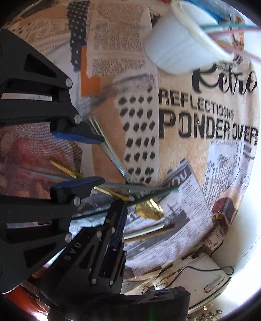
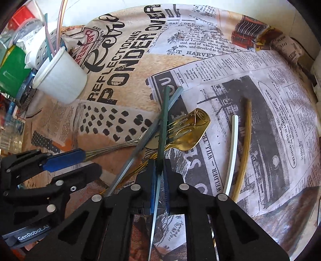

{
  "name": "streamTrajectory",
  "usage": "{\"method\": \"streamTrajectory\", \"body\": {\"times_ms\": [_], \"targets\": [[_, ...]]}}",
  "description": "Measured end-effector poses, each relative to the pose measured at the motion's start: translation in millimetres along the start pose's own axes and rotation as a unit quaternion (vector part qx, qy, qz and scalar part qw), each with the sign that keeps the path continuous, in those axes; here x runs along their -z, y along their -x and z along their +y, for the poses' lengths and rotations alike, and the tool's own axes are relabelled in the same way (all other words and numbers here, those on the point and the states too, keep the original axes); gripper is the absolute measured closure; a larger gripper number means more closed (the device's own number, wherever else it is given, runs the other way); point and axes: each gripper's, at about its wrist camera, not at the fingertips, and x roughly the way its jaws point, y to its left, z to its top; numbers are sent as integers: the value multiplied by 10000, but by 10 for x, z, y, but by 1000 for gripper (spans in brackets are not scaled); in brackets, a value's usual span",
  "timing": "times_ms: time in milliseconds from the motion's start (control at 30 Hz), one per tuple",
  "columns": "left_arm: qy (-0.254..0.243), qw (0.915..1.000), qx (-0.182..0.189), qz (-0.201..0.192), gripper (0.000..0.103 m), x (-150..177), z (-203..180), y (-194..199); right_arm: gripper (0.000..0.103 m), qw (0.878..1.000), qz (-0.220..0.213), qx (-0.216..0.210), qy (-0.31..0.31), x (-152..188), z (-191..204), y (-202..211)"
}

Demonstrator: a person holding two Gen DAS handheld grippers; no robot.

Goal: Organize utensils
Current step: 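Close the right tool on a dark green chopstick while the left tool closes on a grey chopstick, then lift both held chopsticks upright and carry them over the white cup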

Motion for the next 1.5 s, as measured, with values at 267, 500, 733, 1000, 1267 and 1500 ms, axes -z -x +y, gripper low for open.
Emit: {"method": "streamTrajectory", "body": {"times_ms": [267,500,733,1000,1267,1500], "targets": [[-251,9991,177,294,89,-151,-197,-206,97,9996,-112,-135,-242,61,-208,162],[-436,9976,160,523,93,-332,-328,-336,97,9987,-344,-189,-334,112,-312,346],[-572,9937,310,909,93,-531,-435,-444,97,9973,-519,-248,-450,125,-409,455],[-404,9907,509,1199,97,-648,-384,-490,97,9960,-650,-288,-538,94,-470,538],[-552,9954,144,765,99,-660,-475,-373,97,9948,-839,-257,-514,39,-460,710],[-516,9987,-24,-3,99,-662,-400,113,97,9927,-1097,-201,-466,-48,-406,891]]}}
